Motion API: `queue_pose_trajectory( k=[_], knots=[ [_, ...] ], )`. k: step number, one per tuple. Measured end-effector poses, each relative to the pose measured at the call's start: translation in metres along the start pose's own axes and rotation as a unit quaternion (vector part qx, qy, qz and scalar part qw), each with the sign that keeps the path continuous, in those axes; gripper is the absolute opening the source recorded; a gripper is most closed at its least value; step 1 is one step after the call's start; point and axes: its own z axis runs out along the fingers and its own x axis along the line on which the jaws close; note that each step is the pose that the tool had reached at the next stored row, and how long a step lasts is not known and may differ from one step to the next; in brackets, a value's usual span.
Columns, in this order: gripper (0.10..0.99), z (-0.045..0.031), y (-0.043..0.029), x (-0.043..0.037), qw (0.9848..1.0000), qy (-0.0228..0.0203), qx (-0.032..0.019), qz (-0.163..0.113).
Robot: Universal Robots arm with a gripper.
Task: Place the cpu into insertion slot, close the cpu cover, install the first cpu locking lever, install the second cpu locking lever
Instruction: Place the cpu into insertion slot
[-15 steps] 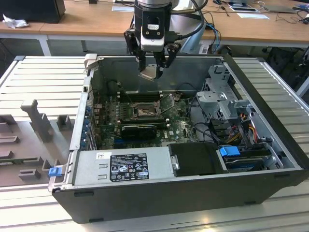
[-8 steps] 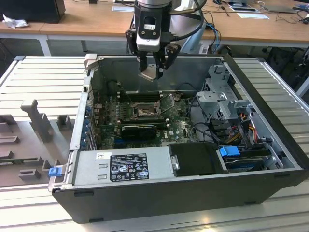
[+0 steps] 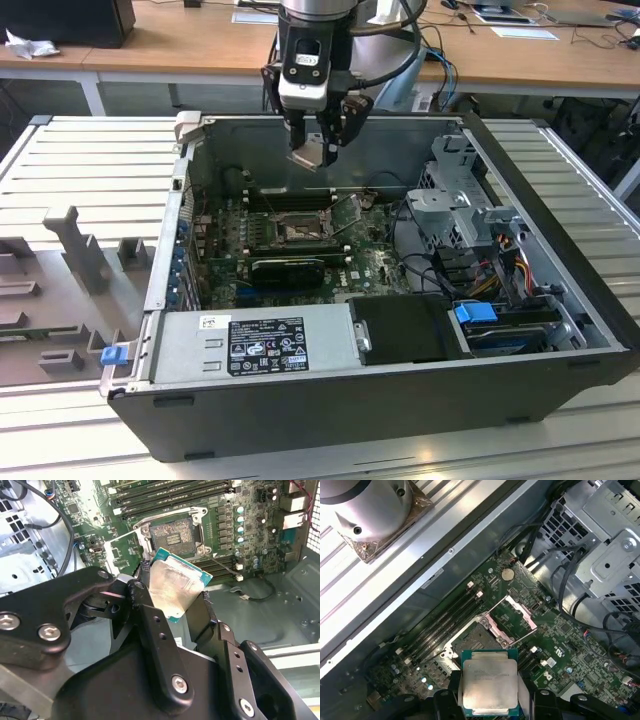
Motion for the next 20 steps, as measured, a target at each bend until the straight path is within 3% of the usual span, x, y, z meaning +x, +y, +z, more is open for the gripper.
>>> queue_pose_trajectory(
  k=[3,5,7,9,15,16,20],
  knots=[
    [0.529,0.0004,-0.0001,0.0000,1.0000,-0.0006,-0.0001,0.007],
    [0.529,0.0007,-0.0001,0.0000,0.9995,-0.0027,-0.0007,0.031],
    [0.529,0.0013,-0.0001,0.0000,0.9976,-0.0068,-0.0008,0.069],
    [0.529,0.0018,-0.0002,0.0000,0.9959,-0.0091,-0.0007,0.090],
    [0.529,0.0029,-0.0003,-0.0001,0.9890,-0.0141,-0.0019,0.147],
    [0.529,0.0034,-0.0003,-0.0001,0.9861,-0.0157,-0.0022,0.166],
    [0.529,0.0044,-0.0004,-0.0001,0.9798,-0.0186,-0.0026,0.199]
  ],
)
